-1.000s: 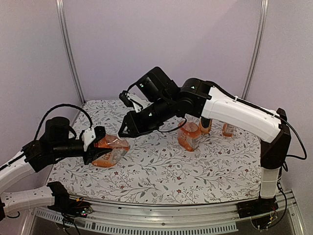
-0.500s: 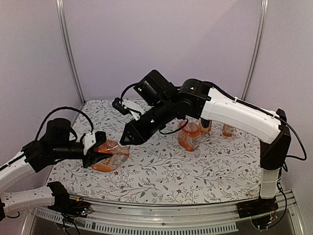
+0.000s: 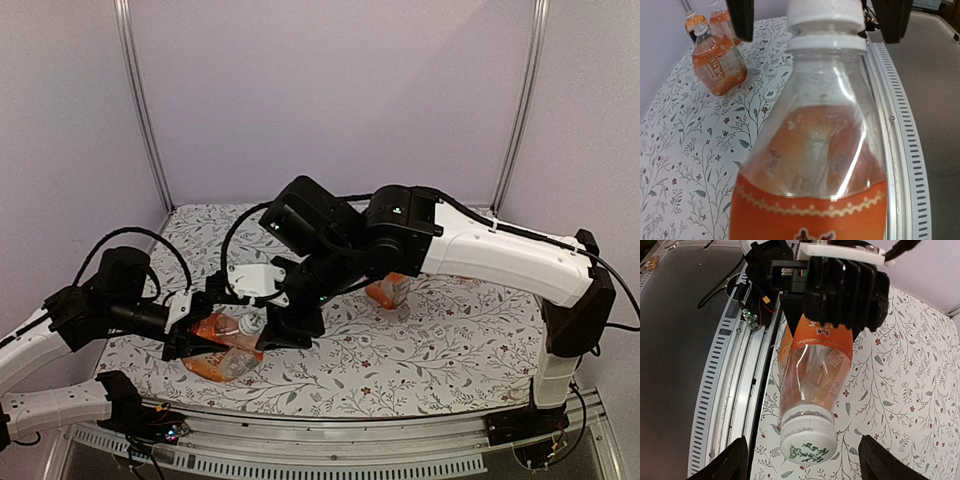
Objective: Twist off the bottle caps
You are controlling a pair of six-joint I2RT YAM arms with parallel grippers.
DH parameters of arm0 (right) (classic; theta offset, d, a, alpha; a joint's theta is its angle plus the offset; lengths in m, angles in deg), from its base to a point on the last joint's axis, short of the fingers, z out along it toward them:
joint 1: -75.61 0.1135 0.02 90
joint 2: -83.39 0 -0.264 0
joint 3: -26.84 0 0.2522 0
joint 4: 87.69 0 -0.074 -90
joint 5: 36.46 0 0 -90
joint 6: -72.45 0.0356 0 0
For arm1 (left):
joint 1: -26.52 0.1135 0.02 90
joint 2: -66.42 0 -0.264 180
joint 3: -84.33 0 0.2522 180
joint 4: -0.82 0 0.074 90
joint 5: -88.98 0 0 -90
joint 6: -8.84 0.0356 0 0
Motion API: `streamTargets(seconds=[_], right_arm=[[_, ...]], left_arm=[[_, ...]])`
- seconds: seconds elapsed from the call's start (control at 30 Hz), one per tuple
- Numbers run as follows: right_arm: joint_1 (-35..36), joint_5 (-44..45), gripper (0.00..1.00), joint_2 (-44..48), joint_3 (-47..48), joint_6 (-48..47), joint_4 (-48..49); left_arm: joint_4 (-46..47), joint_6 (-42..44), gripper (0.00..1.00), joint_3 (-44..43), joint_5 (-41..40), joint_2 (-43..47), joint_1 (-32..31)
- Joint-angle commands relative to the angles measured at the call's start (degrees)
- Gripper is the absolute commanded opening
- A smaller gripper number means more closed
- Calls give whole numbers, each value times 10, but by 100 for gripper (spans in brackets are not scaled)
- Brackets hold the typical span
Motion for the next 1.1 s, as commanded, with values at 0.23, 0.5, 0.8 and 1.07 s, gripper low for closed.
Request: streamTargets(seconds=[0.23, 0.5, 0.8, 1.07], right_arm=[[-1, 91, 92, 18, -7, 135, 48], [-60, 24, 76, -21, 28, 415, 48], [-67, -4, 62, -53, 55, 472, 48], [-68, -46, 8, -70, 63, 473, 39]], left_arm=[[64, -9, 33, 13, -101, 5, 4], [117, -18, 33, 28, -178, 8, 3], [118, -16, 34, 32, -177, 11, 3], [118, -17, 34, 33, -178, 11, 3]])
